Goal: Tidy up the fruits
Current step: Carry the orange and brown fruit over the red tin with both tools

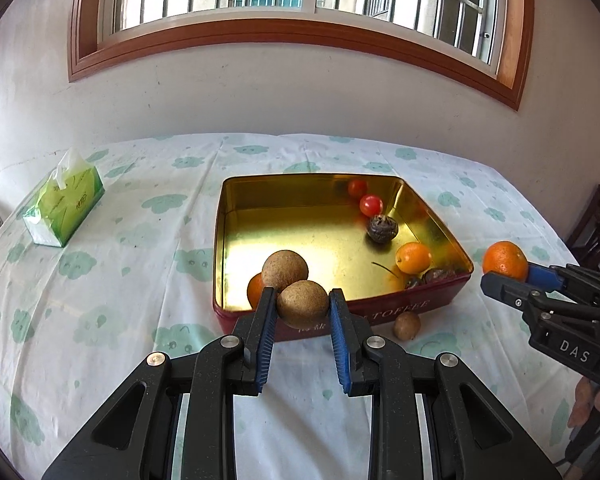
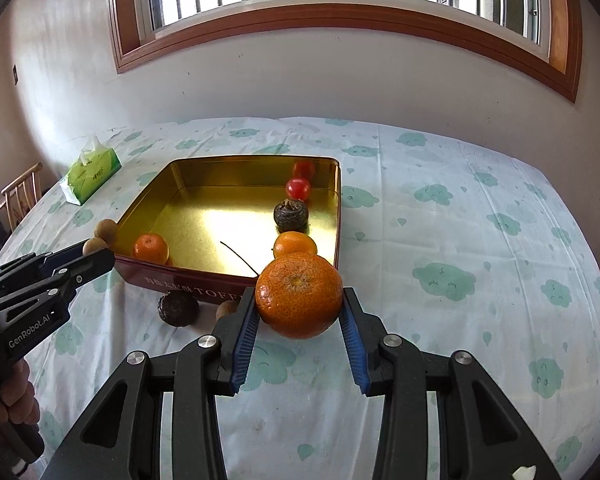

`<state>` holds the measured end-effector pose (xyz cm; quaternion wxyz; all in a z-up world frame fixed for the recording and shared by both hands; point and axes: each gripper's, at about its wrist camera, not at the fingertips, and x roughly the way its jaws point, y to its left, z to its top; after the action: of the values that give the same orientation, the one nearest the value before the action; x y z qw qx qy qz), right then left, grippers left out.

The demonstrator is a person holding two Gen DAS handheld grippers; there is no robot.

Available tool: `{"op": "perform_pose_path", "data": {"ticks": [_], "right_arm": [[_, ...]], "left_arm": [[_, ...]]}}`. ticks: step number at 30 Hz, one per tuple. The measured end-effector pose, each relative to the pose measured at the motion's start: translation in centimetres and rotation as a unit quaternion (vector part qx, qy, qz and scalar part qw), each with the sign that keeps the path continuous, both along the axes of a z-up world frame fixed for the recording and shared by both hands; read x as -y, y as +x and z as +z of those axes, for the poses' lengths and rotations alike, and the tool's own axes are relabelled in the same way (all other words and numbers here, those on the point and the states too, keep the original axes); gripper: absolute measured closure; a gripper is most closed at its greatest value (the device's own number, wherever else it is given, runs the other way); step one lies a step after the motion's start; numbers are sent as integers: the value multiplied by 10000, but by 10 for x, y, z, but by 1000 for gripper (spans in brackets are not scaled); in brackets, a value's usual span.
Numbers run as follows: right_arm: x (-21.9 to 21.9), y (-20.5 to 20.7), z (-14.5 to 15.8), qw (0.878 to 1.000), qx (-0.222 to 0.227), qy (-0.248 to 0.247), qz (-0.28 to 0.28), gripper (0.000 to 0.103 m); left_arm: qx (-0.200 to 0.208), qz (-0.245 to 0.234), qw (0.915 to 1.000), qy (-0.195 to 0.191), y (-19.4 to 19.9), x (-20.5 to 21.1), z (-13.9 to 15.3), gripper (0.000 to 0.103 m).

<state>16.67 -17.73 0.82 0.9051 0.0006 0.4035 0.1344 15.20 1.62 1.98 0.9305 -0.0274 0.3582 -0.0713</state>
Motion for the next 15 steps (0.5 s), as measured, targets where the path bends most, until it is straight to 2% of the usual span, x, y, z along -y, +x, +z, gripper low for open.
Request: {"op": "perform_pose_path", "data": {"ticks": [8,15], "right_arm": [[-20,37,-9,9997,-99,-129,178,65],[-27,57,-26,9992,-252,-190,235,65]], "left_arm": [[-176,-120,9998,63,36,3,-6,76],[-319,-169,9993,123,52,4,-20,76]]}}
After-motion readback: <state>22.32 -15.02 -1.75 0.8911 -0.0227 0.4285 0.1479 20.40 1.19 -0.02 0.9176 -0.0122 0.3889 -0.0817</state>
